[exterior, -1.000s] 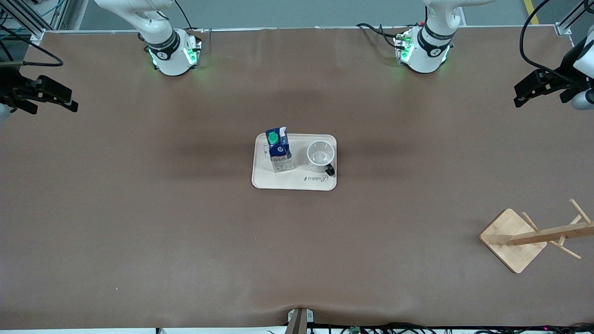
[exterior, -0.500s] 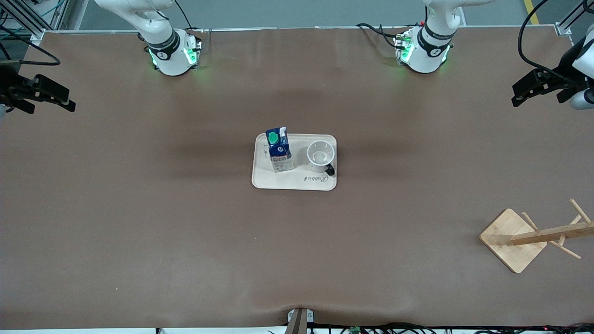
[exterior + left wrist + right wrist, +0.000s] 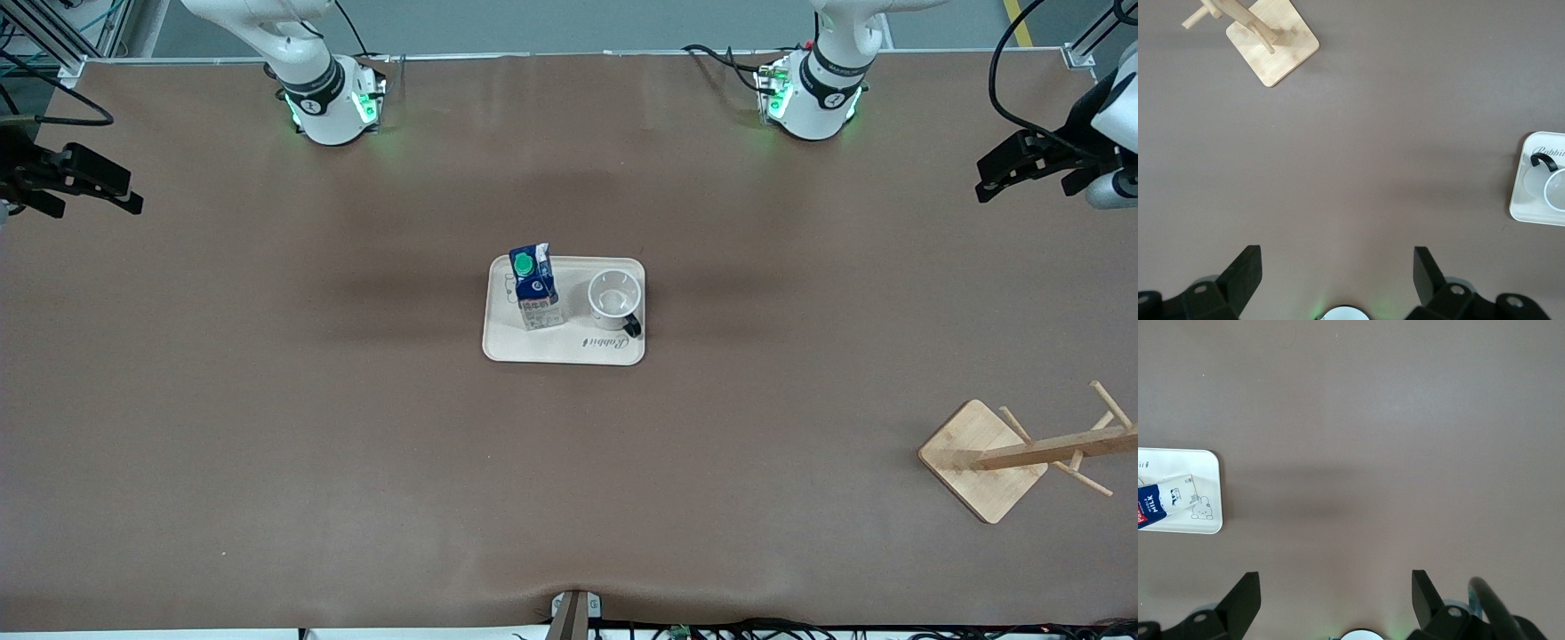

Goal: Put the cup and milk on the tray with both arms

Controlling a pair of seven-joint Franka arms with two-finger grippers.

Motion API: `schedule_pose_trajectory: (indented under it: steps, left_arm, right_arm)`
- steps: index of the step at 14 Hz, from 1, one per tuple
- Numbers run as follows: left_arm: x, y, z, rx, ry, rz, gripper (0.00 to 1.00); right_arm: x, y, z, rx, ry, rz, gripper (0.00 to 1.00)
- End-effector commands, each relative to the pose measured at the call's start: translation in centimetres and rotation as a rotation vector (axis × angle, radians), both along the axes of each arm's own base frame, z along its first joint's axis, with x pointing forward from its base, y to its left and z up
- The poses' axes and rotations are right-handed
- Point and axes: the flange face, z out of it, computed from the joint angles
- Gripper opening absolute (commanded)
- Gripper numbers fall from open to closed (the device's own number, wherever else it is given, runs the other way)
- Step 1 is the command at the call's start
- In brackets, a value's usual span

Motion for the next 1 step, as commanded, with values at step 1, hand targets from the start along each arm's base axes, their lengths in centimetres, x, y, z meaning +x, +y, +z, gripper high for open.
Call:
schedule_pose_trajectory:
  steps: [1]
  left_arm:
    - [-0.31, -0.65, 0.53, -0.005, 0.013, -0.007, 1.0]
  right_arm:
    - [0.08, -0.26, 0.16, 0.0, 0.005, -0.006, 1.0]
